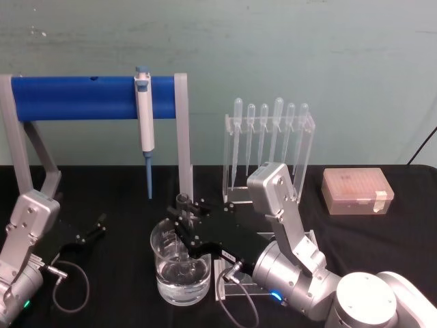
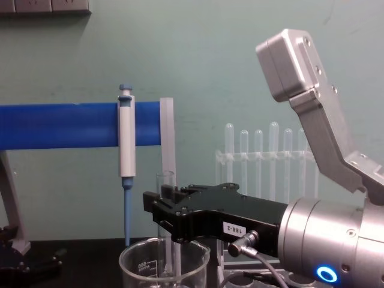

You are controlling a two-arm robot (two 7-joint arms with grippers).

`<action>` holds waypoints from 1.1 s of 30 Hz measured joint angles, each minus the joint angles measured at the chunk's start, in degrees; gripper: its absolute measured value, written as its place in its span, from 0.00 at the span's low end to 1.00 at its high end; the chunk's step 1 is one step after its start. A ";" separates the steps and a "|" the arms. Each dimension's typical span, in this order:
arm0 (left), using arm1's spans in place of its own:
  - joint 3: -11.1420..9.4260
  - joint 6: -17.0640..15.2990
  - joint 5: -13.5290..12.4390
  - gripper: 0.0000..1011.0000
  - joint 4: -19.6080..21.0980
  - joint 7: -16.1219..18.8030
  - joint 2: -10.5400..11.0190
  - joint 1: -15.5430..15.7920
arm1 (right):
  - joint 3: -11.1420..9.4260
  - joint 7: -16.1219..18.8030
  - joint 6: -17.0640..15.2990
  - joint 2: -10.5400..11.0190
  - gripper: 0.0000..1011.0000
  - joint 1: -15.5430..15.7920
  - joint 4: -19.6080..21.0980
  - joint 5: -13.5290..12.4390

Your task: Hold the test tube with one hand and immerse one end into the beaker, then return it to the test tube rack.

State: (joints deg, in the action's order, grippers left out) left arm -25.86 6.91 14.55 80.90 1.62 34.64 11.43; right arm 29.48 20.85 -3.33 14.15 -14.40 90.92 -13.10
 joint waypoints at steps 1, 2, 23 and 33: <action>0.00 0.00 0.00 0.99 0.00 0.00 0.00 0.00 | 0.00 0.00 0.00 0.00 0.22 0.00 0.00 0.00; 0.00 0.00 0.00 0.99 0.00 0.00 0.00 0.00 | -0.04 0.03 -0.01 -0.01 0.22 0.02 0.16 0.03; 0.00 0.00 0.00 0.99 0.00 0.00 0.00 0.00 | -1.50 1.83 -4.97 1.21 0.22 -3.12 7.85 -2.18; 0.00 0.00 0.00 0.99 0.00 0.00 0.00 0.00 | -3.03 1.95 -9.28 2.87 0.22 -5.17 12.23 -6.04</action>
State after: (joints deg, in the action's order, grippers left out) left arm -25.86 6.91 14.55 80.90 1.62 34.65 11.43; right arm 26.44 22.80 -12.61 17.02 -19.56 103.16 -19.14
